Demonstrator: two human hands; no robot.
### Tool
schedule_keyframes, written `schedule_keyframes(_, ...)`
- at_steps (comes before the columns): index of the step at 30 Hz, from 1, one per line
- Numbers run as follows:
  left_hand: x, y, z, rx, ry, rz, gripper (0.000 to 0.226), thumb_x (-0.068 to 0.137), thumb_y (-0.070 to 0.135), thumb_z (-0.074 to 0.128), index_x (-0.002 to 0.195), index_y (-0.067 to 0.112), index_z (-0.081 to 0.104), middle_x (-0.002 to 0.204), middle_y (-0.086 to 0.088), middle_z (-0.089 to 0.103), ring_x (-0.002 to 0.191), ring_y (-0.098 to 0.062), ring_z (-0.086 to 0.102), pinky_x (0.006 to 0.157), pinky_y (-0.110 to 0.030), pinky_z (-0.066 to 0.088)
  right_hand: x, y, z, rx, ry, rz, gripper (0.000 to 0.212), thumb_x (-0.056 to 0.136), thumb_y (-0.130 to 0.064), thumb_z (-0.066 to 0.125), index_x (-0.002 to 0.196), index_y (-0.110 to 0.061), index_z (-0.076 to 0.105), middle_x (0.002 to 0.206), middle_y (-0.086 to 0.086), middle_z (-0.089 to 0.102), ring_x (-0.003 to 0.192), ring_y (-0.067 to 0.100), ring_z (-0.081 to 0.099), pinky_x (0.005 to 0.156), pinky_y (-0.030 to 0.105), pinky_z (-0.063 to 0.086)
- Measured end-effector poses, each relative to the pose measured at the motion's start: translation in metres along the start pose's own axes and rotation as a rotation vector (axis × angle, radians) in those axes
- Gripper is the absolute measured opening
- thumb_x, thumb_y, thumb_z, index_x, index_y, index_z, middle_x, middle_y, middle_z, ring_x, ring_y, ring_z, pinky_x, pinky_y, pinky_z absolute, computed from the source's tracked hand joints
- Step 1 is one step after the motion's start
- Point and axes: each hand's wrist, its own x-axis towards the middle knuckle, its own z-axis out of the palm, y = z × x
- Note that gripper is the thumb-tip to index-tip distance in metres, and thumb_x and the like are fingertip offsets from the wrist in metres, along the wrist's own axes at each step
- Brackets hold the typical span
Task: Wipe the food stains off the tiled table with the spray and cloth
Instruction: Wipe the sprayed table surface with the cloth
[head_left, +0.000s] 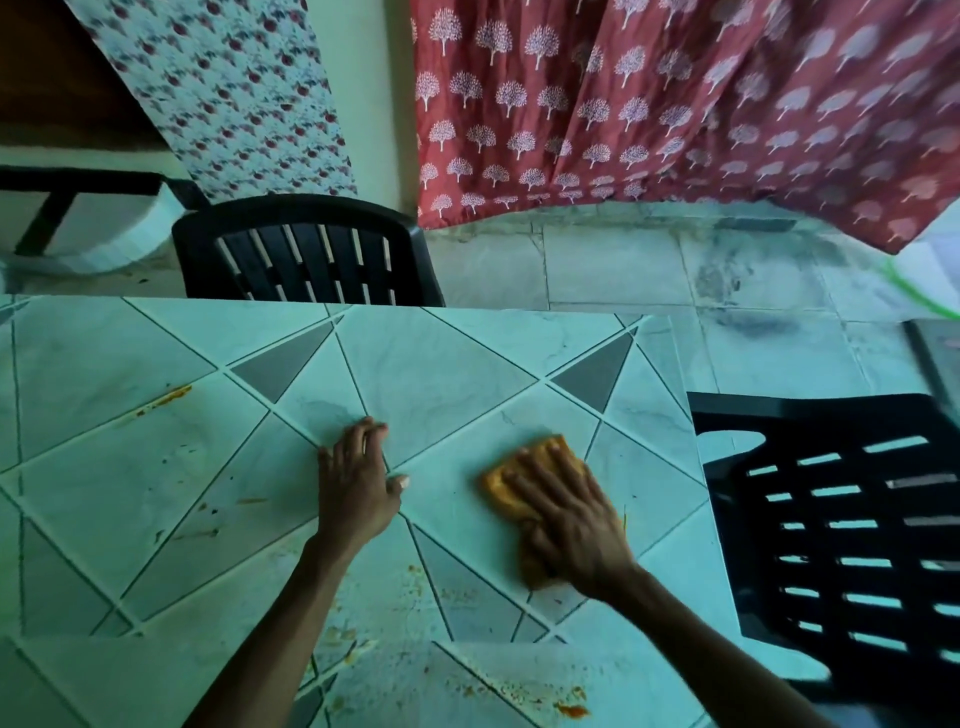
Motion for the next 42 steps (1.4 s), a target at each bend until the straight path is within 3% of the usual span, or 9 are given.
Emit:
schedule_keyframes(4,-0.003,0.023,0.002,-0.008,0.048,-0.006,0.059,0.069,0.011,0.08,0.123,0.007,0.055,0.131,-0.014,0.052,0.114,-0.041,0.054,0.1,-0.056,0.041,0.037,0.06,-0.023,0.069,0.042,0.44,0.067,0.092,-0.055,0.025,0.157,-0.043,0.012,0.167,-0.01,0.003,0.154,0.027,-0.009,0.122,0.058,0.012)
schedule_keyframes(7,-0.006,0.057,0.009,-0.124,0.072,0.069,0.055,0.072,0.007,0.076,0.124,0.006,0.058,0.132,-0.015,0.052,0.115,-0.04,0.052,0.099,-0.049,0.043,0.077,0.057,-0.029,0.12,0.07,0.587,0.069,0.091,-0.053,0.021,0.158,-0.04,0.012,0.168,-0.007,0.003,0.154,0.031,-0.011,0.122,0.058,0.009)
schedule_keyframes(11,0.003,0.091,0.025,-0.163,-0.045,0.17,0.078,0.073,0.025,0.078,0.143,0.012,0.046,0.153,-0.015,0.035,0.137,-0.039,0.036,0.109,-0.052,0.035,0.028,0.025,-0.012,0.037,0.11,0.327,0.067,0.094,-0.05,0.032,0.158,-0.038,0.017,0.168,-0.004,0.011,0.155,0.033,0.001,0.12,0.053,0.017)
schedule_keyframes(16,0.008,0.107,0.034,-0.033,-0.207,0.116,0.094,0.087,0.033,0.067,0.157,0.028,0.006,0.164,-0.004,-0.014,0.15,-0.038,-0.009,0.118,-0.058,0.009,-0.015,0.0,0.0,0.021,0.085,0.166,0.067,0.092,-0.05,0.043,0.156,-0.035,0.028,0.166,-0.005,0.02,0.153,0.034,0.011,0.119,0.05,0.018)
schedule_keyframes(20,0.006,0.113,0.032,-0.034,-0.171,0.072,0.098,0.084,0.03,0.07,0.157,0.028,0.006,0.165,-0.001,-0.009,0.151,-0.035,-0.006,0.119,-0.054,0.007,0.087,0.028,-0.014,0.037,0.016,0.109,0.063,0.096,-0.051,0.034,0.157,-0.039,0.022,0.167,-0.008,0.015,0.155,0.031,0.001,0.122,0.057,0.01)
schedule_keyframes(24,0.009,0.116,0.034,-0.014,-0.172,0.022,0.101,0.085,0.033,0.07,0.156,0.032,-0.001,0.164,0.003,-0.012,0.151,-0.032,-0.007,0.12,-0.051,0.006,0.168,0.065,-0.034,0.08,0.014,0.286,0.062,0.099,-0.049,0.035,0.157,-0.04,0.017,0.168,-0.009,0.006,0.155,0.028,-0.006,0.121,0.06,0.003)
schedule_keyframes(32,0.008,0.122,0.031,-0.018,-0.184,-0.004,0.098,0.085,0.026,0.07,0.157,0.029,0.002,0.165,0.001,-0.011,0.151,-0.033,-0.009,0.12,-0.051,0.005,0.039,0.081,-0.024,0.163,0.173,0.616,0.069,0.093,-0.055,0.024,0.159,-0.035,0.013,0.168,-0.002,0.0,0.154,0.031,-0.012,0.122,0.059,0.006)
schedule_keyframes(39,0.002,0.144,0.035,0.084,-0.04,0.075,0.094,0.059,0.007,0.08,0.145,0.017,0.042,0.153,-0.013,0.034,0.135,-0.038,0.039,0.106,-0.05,0.04,0.008,0.043,-0.01,0.014,0.047,0.25,0.067,0.093,-0.051,0.034,0.157,-0.037,0.021,0.168,-0.003,0.01,0.154,0.035,0.0,0.119,0.061,0.013)
schedule_keyframes(42,-0.002,0.154,0.045,0.003,-0.036,0.212,0.083,0.065,0.002,0.075,0.143,0.018,0.048,0.153,-0.014,0.036,0.137,-0.039,0.038,0.107,-0.047,0.038,0.052,0.093,-0.029,0.018,0.012,0.332,0.066,0.095,-0.054,0.029,0.158,-0.041,0.014,0.168,-0.007,0.004,0.154,0.031,-0.006,0.119,0.064,0.008)
